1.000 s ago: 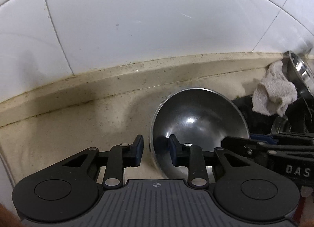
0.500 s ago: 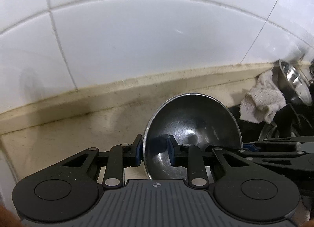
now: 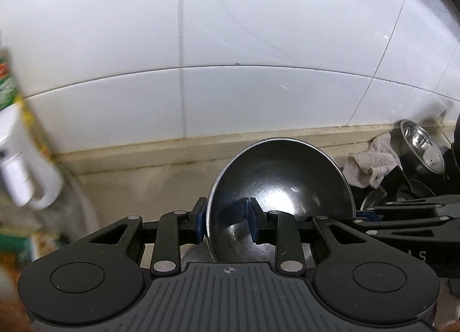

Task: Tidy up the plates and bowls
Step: 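Carry the steel bowl and lower it onto the nested bowls, then open grippers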

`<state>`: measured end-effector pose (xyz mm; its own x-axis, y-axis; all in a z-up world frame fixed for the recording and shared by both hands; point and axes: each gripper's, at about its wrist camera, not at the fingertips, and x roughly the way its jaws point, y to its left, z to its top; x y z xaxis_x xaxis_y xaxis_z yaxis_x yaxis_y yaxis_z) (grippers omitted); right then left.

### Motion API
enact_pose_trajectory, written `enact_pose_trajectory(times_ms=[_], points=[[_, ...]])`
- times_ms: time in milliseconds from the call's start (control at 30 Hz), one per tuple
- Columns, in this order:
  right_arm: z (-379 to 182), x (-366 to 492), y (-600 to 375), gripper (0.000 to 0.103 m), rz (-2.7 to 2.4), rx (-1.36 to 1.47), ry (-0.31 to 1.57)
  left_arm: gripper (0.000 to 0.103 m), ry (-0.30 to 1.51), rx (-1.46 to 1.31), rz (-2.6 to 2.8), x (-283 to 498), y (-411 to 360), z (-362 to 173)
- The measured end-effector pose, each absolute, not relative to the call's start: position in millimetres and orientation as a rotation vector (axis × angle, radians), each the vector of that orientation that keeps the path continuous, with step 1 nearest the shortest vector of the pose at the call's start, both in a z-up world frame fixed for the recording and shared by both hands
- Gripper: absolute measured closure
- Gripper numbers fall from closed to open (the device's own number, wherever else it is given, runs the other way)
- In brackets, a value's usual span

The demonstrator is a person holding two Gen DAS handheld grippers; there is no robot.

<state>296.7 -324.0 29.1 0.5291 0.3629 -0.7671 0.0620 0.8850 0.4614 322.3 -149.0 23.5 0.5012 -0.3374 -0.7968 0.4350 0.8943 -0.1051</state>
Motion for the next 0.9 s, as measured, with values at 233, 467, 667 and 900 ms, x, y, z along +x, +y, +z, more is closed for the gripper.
enact_pose_trajectory(times_ms=[233,467,667,900], points=[[32.7,274.6,-285.4,0.086,0.279,0.408,1.044,0.066,0.951,0.096,-0.398,291.1,-124.2,20.3],[13.7,270.6,-260.3,0.086,0.274,0.333,1.094,0.066,0.991,0.077,-0.361,282.2,-112.5,-3.7],[14.0,267.3,-252.9,0.081,0.256,0.258,1.057,0.066,0.990,0.098,-0.338,276.6,-108.3,-14.4],[24.9,260.7,-261.9,0.081,0.238,0.249,0.999,0.059,0.921,0.123,-0.320,264.3,-103.9,-1.6]])
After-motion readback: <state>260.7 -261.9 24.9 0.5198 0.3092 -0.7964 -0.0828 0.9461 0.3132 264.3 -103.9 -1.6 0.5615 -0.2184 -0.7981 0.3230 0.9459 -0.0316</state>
